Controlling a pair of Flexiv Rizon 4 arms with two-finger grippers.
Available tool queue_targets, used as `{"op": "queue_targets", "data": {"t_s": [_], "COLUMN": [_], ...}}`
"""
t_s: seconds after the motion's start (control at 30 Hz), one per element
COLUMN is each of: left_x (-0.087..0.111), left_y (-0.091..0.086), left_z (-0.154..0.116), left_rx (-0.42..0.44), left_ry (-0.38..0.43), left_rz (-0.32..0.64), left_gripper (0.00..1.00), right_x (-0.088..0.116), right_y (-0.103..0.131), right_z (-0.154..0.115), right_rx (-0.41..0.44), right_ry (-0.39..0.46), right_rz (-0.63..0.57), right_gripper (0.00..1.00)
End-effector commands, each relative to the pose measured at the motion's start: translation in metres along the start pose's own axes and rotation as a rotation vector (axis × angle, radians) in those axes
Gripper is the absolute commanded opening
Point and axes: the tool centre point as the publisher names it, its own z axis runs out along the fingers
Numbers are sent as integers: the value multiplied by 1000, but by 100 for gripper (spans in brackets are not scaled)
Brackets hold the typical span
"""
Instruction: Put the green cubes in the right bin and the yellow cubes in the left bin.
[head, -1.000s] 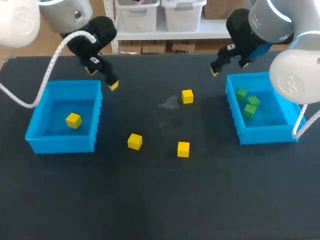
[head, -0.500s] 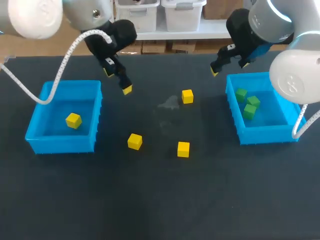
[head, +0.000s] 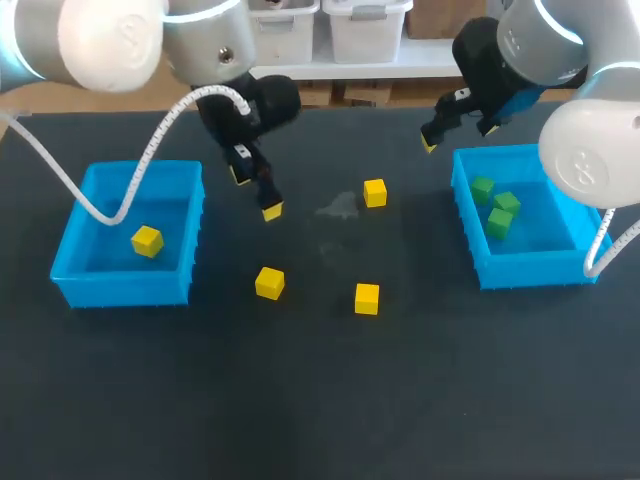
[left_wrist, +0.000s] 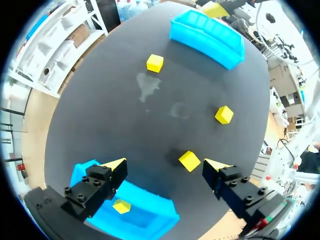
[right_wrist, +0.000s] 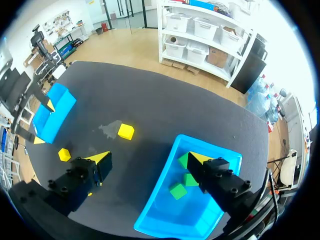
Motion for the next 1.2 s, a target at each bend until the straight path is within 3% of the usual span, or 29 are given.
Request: {"op": "queue_targets", "data": {"t_s": [0.03,0.33,0.57,0.7,0.9,1.07,1.2], "left_x": [6,8,7,8,1,-5,-5], "left_y": [-9,-29,-39,-43,-24,-16,-19], "left_z": [4,11,10,8,-14,-21,-10], "left_rx": [-3,9,25,108,188,261,220], "left_ry": [-3,-37,-50,-80,-132,-98,13], "left_rz": [7,47,141,196,249,307,337], "left_gripper": [100,100,100,100,100,100,100], "right_x": [0,0,0,0,0,0,0], "right_y": [0,0,0,0,0,0,0], "right_z": [0,0,0,0,0,0,0], "right_rx": [-1,-1,-1,-1,-1,-1,-1], "right_ry": [0,0,0,0,0,0,0], "right_rz": [0,0,0,0,0,0,0], "right_gripper": [100,100,100,100,100,100,100]}}
